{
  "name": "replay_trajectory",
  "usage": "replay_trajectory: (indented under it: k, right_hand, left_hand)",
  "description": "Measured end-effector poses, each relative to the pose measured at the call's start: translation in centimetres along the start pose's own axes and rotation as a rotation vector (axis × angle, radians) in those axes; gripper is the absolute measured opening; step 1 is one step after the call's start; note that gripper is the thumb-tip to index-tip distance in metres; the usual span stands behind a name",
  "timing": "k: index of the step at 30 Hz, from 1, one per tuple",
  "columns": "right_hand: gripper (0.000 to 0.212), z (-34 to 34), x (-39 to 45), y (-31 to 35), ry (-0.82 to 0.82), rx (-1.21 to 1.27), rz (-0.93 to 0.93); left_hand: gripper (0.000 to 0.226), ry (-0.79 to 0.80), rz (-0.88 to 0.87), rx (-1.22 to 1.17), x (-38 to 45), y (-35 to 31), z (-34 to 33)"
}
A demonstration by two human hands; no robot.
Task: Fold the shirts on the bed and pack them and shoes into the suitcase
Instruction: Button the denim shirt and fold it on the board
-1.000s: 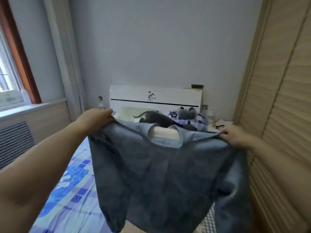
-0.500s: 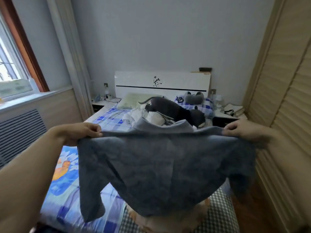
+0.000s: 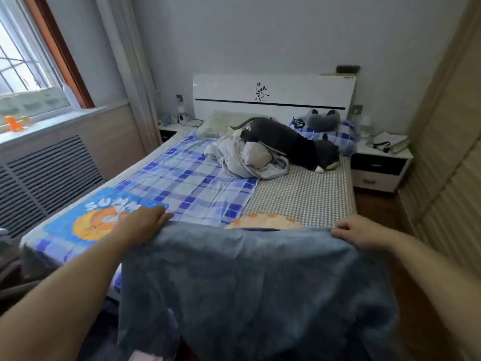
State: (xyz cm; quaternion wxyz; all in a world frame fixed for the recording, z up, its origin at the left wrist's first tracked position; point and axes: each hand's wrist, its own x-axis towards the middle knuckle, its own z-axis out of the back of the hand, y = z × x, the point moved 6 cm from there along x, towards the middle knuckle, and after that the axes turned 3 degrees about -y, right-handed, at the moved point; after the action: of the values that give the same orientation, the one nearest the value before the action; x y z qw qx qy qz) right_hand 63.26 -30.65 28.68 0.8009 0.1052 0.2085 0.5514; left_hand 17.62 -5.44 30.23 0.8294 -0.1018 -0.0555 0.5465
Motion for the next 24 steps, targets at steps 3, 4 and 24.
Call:
replay_trajectory:
  k: [3,4,24]
  right_hand:
    - [0.021,-2.9,-1.8,-2.3,0.206,0.621,-0.118]
    - [0.021,-3.4,-1.9,-2.5,0.255,0.839,-0.156]
    - [0.023,-3.3,24.3,-6.9,-0.448,-0.427,-0.210]
  left_hand:
    - [0.052,0.263,0.081,-0.261,-1.8,3.2,-3.4]
    - [0.044,0.394,0.142,-0.441,-2.1,3.7,-4.1]
    - [0.007,0.002,-0.327,0.031,34.7,-3.9,-14.5]
